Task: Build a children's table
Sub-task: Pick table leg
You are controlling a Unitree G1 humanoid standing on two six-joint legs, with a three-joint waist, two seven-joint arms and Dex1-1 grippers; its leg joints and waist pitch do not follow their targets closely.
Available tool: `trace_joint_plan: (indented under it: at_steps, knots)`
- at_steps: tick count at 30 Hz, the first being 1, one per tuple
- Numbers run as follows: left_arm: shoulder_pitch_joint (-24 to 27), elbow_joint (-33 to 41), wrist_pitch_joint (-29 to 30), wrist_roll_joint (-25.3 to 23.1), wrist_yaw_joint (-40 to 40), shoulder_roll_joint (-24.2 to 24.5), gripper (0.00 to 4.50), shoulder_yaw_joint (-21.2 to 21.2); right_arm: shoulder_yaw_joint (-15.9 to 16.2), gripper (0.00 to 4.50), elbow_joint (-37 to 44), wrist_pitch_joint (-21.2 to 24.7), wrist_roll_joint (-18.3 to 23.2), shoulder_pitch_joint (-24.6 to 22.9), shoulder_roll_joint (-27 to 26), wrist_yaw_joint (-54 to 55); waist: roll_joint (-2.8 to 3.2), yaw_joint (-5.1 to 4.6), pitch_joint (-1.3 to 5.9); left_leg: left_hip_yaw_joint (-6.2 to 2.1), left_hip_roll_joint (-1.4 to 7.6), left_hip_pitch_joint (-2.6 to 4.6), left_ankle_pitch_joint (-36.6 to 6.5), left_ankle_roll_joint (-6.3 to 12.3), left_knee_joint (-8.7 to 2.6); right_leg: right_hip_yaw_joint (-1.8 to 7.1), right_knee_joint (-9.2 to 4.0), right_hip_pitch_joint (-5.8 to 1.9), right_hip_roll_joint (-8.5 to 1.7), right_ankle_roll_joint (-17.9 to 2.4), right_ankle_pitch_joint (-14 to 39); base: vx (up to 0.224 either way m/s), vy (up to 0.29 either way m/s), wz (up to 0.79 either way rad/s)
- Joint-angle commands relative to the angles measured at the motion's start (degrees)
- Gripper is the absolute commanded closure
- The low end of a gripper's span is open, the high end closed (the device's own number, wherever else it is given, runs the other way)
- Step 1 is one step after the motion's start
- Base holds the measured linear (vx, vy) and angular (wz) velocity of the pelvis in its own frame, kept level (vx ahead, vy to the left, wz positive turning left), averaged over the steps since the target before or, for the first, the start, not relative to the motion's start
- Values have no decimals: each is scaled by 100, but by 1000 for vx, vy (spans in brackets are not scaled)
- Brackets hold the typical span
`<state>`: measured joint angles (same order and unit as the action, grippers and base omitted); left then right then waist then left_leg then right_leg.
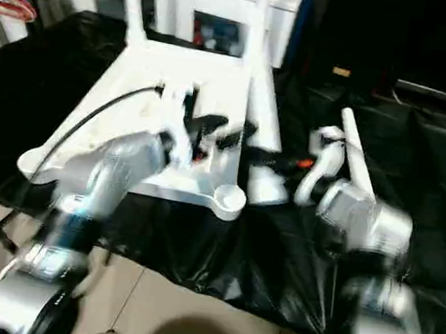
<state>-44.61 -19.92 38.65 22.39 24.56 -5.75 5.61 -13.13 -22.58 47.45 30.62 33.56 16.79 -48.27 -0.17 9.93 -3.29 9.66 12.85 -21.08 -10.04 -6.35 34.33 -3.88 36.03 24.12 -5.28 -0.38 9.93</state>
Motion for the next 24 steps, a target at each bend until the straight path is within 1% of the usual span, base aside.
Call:
trace_joint_plan:
  at_steps: [1,2,3,4,5,6,7,8,9,10,11,12,13,14,15,16,17,18,19,20,22,23,24]
  knots:
    - [-166,-244,110,187,-248,-93,0,193,-24,261,609,178,321,-66,19,-167,-71,33,455,60,-68,-2,-770,324,-338,167,-456,-394,-189,-1058,1000,0,0,0]
    - [-203,-287,107,218,-291,-117,0,235,-1,261,742,215,368,-113,6,-201,-84,49,459,52,-72,-1,-772,293,-347,159,-457,-404,-187,-1001,1048,0,0,0]
    - [-219,-299,104,251,-313,-137,0,271,17,261,821,233,402,-143,3,-222,-83,47,455,48,-66,-6,-776,283,-353,158,-459,-401,-194,-991,1071,0,0,0]
    - [-260,-314,128,357,-348,-183,0,369,46,261,976,285,470,-201,-2,-235,-55,44,449,49,-70,-9,-833,246,-355,155,-483,-396,-191,-947,1151,0,0,0]
    - [-271,-318,137,390,-357,-196,0,398,54,261,1019,301,488,-217,-4,-236,-68,51,461,42,-70,-11,-770,215,-355,156,-464,-407,-201,-949,1101,0,0,0]
    - [-336,-247,229,684,-334,-288,0,617,108,261,1232,369,533,-308,-1,-197,-64,47,461,39,-69,-19,-752,203,-358,154,-463,-407,-200,-961,1074,0,0,0]
    - [-343,-235,243,724,-328,-299,18,645,113,261,1256,376,537,-319,-1,-192,-73,51,456,43,-81,-22,-737,184,-351,152,-458,-411,-199,-978,1035,0,0,0]
    - [-375,-116,329,900,-278,-344,29,759,151,261,1395,416,538,-393,3,-150,-116,37,452,47,-82,-35,-724,195,-357,152,-464,-422,-196,-971,1029,0,0,0]
    - [-384,-99,344,915,-279,-348,37,772,157,261,1438,432,543,-417,4,-138,-93,45,451,42,-77,-30,-724,187,-360,150,-463,-414,-208,-967,1081,0,0,0]
    - [-384,-99,344,915,-279,-348,37,772,157,261,1438,432,543,-417,4,-138,-83,46,452,44,-69,-13,-762,181,-362,149,-479,-397,-208,-939,1156,0,0,0]
    - [-413,-133,310,890,-440,-358,40,796,196,261,1542,451,516,-449,-4,-59,-122,34,446,47,-72,-24,-750,185,-363,150,-484,-405,-204,-918,1168,0,0,0]
    - [-420,-143,291,883,-508,-366,50,810,214,261,1572,449,501,-457,-4,-32,-104,43,440,40,-69,-26,-737,168,-370,152,-480,-405,-205,-870,1212,0,0,0]
    - [-432,-164,240,861,-603,-378,64,837,238,261,1593,439,482,-457,-8,-16,-99,42,436,41,-69,-27,-767,165,-374,153,-493,-401,-208,-806,1289,0,0,0]
    - [-449,-189,192,867,-710,-394,75,880,268,261,1636,433,464,-459,-21,28,-103,47,440,39,-68,-27,-749,151,-375,155,-498,-405,-212,-754,1303,0,0,0]
    - [-460,-202,165,884,-794,-412,80,917,298,261,1674,424,439,-464,-33,73,-129,43,441,43,-68,-29,-735,152,-376,157,-499,-407,-208,-736,1285,0,0,0]
    - [-484,-227,126,872,-935,-430,85,961,359,261,1724,395,377,-459,-63,149,-111,49,438,37,-69,-30,-706,130,-380,155,-494,-402,-212,-717,1289,0,0,0]
    - [-490,-231,119,868,-986,-435,96,970,384,261,1752,385,357,-460,-76,182,-113,39,443,38,-71,-35,-685,118,-377,156,-493,-402,-207,-709,1235,0,0,0]
    - [-522,-252,80,843,-1311,-487,110,1050,536,261,1917,338,250,-460,-158,377,-128,40,441,34,-67,-40,-667,103,-380,156,-486,-406,-207,-695,1202,0,0,0]
    - [-528,-255,72,837,-1397,-505,119,1075,574,261,1961,331,231,-461,-179,427,-125,30,442,33,-77,-49,-629,78,-382,154,-482,-411,-204,-664,1175,0,0,0]
    - [-528,-251,61,822,-1562,-543,119,1112,646,261,2065,311,206,-460,-241,535,-112,22,441,31,-72,-39,-632,66,-384,157,-482,-401,-206,-644,1181,0,0,0]
    - [-526,-252,33,800,-1675,-569,150,1136,675,261,2111,299,194,-453,-278,593,-107,27,443,33,-71,-33,-646,56,-387,160,-490,-397,-212,-620,1195,0,0,0]
    - [-520,-263,-29,821,-1827,-605,157,1177,761,261,2207,248,128,-419,-363,738,-103,30,447,34,-73,-36,-617,48,-385,163,-484,-395,-203,-622,1125,0,0,0]
    - [-519,-263,-35,827,-1844,-608,157,1181,776,261,2223,239,115,-413,-375,761,-99,36,450,31,-71,-35,-603,41,-386,163,-477,-396,-202,-627,1071,0,0,0]
